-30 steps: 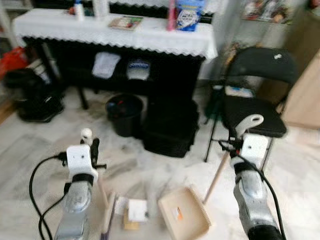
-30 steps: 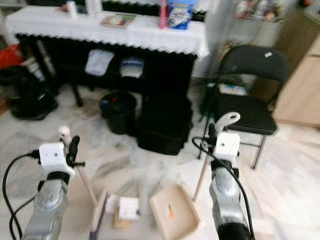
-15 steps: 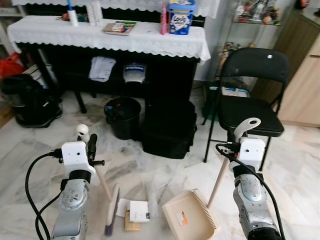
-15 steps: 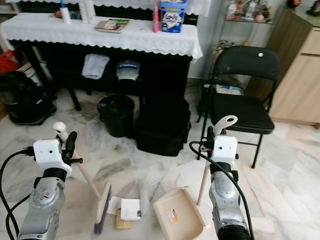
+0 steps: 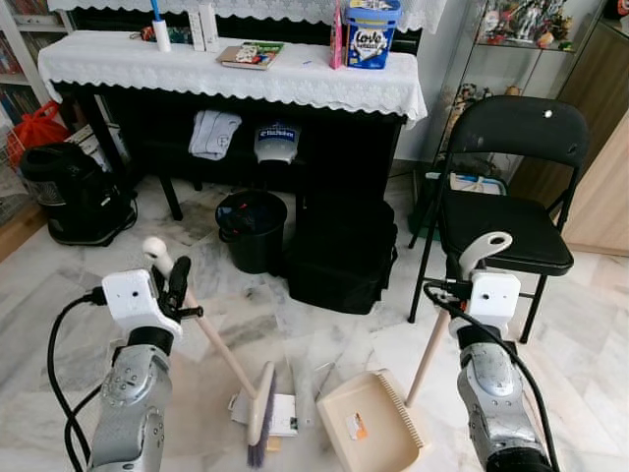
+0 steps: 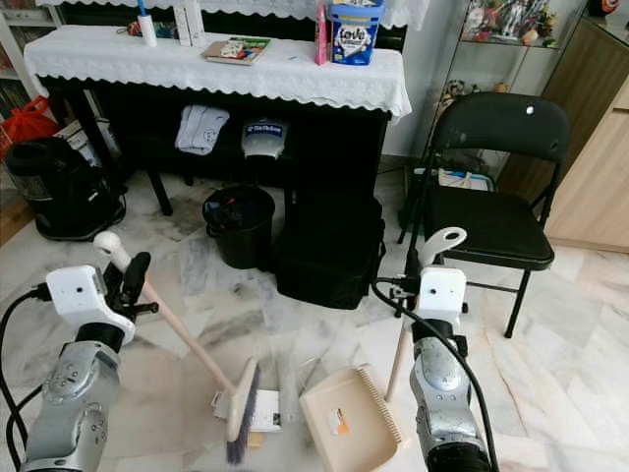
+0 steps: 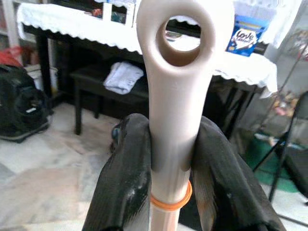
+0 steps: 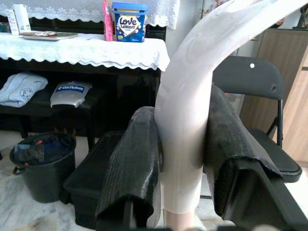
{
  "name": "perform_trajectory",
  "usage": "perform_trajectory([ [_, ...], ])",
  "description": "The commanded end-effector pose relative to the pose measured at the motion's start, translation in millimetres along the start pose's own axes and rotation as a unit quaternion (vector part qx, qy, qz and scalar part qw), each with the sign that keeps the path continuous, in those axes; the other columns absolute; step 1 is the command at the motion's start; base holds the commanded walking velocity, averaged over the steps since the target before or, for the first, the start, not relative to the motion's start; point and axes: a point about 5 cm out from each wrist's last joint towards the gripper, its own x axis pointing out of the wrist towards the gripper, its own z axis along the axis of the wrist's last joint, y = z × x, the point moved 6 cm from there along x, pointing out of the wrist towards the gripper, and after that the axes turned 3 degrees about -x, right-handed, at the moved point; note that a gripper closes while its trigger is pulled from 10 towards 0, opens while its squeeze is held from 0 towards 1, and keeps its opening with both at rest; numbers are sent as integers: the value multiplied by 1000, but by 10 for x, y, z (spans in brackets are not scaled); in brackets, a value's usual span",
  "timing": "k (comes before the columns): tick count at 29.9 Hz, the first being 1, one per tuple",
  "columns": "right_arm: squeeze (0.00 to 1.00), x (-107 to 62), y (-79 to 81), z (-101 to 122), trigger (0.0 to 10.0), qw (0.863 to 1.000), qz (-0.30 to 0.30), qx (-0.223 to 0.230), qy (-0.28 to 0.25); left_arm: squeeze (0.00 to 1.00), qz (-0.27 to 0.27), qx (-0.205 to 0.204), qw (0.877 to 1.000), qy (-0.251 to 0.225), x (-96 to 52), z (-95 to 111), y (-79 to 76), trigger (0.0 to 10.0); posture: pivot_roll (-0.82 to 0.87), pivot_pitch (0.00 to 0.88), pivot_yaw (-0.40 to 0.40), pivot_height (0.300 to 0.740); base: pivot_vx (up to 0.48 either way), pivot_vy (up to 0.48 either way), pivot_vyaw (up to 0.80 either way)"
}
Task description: Sweep floor
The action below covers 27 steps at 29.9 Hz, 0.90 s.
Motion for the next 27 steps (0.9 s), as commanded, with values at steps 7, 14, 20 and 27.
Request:
perform_trajectory([
  [7, 0, 54, -2, 134, 10000, 1000, -3, 4, -27, 0, -21, -2, 1000, 16, -2, -3, -45, 10000, -9, 0, -17, 740, 0, 0, 0],
  [14, 0, 57, -5, 141, 10000, 1000, -4, 5, -28, 0, -9, 11, 998, 60, -71, -250, 16, 10000, -15, 0, -16, 740, 0, 0, 0],
  [20, 0, 57, -15, 142, 10000, 1000, -4, 4, -28, 0, -7, 21, 997, 78, -119, -366, 45, 10000, -14, 0, -20, 740, 0, 0, 0],
  [27, 0, 74, -5, 159, 10000, 1000, -2, 4, -30, 0, 28, 68, 994, 83, -132, -417, 195, 10000, -12, 0, -24, 740, 0, 0, 0],
])
